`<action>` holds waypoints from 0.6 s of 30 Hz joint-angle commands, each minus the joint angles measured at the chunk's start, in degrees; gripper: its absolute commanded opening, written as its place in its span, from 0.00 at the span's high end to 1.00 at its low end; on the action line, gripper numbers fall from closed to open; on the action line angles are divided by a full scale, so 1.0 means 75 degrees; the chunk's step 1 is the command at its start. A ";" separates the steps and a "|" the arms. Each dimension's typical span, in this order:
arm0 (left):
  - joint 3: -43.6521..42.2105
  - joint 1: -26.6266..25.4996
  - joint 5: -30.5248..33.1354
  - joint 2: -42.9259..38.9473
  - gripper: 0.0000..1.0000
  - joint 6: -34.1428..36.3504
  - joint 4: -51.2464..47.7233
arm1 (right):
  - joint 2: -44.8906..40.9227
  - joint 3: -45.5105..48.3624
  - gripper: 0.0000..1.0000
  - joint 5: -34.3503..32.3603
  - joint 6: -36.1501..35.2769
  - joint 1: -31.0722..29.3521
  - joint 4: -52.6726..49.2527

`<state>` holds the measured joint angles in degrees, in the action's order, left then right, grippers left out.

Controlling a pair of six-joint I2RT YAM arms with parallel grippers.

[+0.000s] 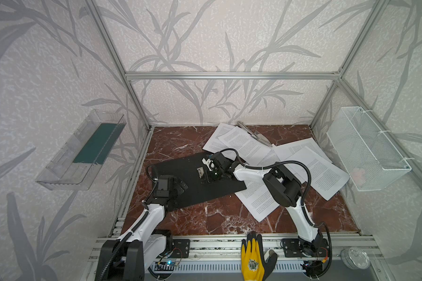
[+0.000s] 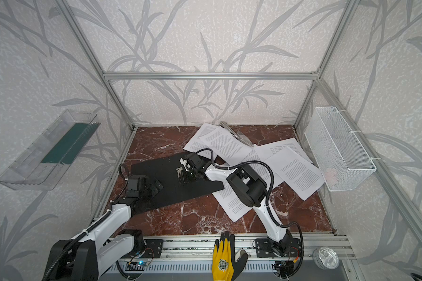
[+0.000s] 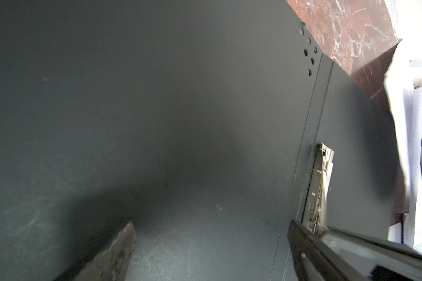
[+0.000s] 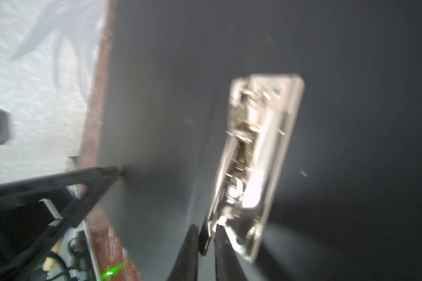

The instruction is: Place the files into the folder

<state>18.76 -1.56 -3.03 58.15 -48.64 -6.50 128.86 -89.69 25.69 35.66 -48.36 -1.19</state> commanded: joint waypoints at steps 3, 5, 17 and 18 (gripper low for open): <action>-0.0092 0.0044 0.0233 0.0062 0.01 -0.0077 -0.0611 | -0.0828 -0.0129 0.61 0.0414 -0.0613 0.0085 -0.0548; -0.0099 0.0046 0.0177 0.0075 0.01 -0.0052 -0.0571 | -0.1111 0.0022 0.51 0.0284 -0.0738 0.0085 -0.0677; -0.0168 0.0044 -0.0515 -0.0234 0.01 0.0193 -0.0220 | -0.0856 0.0232 0.76 0.0081 -0.1010 0.0074 -0.1025; -0.0191 0.0044 -0.0544 -0.0253 0.01 0.0188 -0.0169 | -0.0699 0.0034 0.80 0.0131 -0.1031 0.0073 -0.1122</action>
<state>18.59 -1.41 -5.52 57.19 -47.97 -6.76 121.03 -86.72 25.89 28.95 -47.99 -7.22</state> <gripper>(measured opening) 0.991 0.225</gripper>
